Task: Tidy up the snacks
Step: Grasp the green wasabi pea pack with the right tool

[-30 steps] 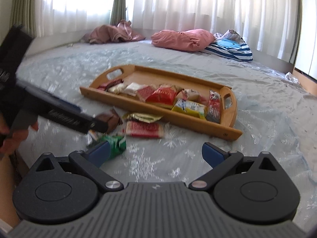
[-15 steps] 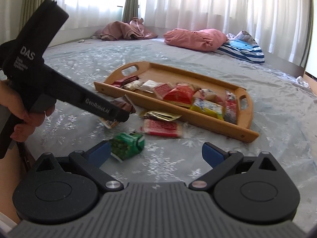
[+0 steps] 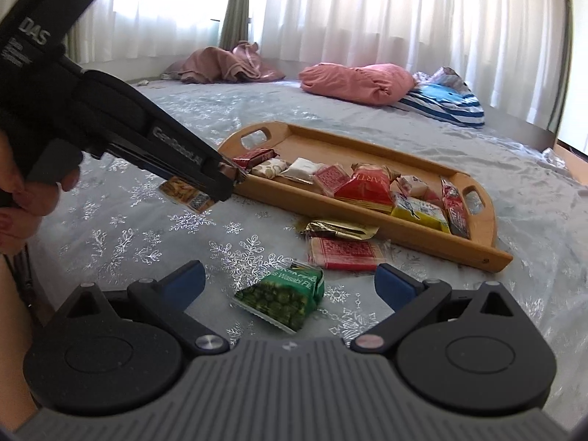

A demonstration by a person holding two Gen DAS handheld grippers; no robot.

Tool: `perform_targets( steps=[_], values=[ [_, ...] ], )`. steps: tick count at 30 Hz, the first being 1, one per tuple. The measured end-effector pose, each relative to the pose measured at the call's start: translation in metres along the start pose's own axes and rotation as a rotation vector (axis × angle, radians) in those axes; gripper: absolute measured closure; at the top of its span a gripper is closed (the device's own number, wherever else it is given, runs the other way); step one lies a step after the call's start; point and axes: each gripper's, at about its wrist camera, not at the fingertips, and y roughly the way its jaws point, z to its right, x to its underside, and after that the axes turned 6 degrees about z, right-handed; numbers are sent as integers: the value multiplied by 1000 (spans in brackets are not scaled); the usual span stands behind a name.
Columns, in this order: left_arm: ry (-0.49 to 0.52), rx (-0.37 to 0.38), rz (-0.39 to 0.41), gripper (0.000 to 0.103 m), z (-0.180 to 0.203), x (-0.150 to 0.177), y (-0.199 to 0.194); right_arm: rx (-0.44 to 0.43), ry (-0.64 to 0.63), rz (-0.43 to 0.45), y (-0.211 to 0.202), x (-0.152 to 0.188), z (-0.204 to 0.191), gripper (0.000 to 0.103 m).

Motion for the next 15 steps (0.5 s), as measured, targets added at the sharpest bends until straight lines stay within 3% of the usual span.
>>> perform_targets(
  steps=[11,15],
  values=[
    [-30,-14,-25,63,-10,11,2,-13,93,-38,9,5,0,11],
    [-44,-15,-31,63,-14,14,2,21,132,-63,14,7,1,20]
  ],
)
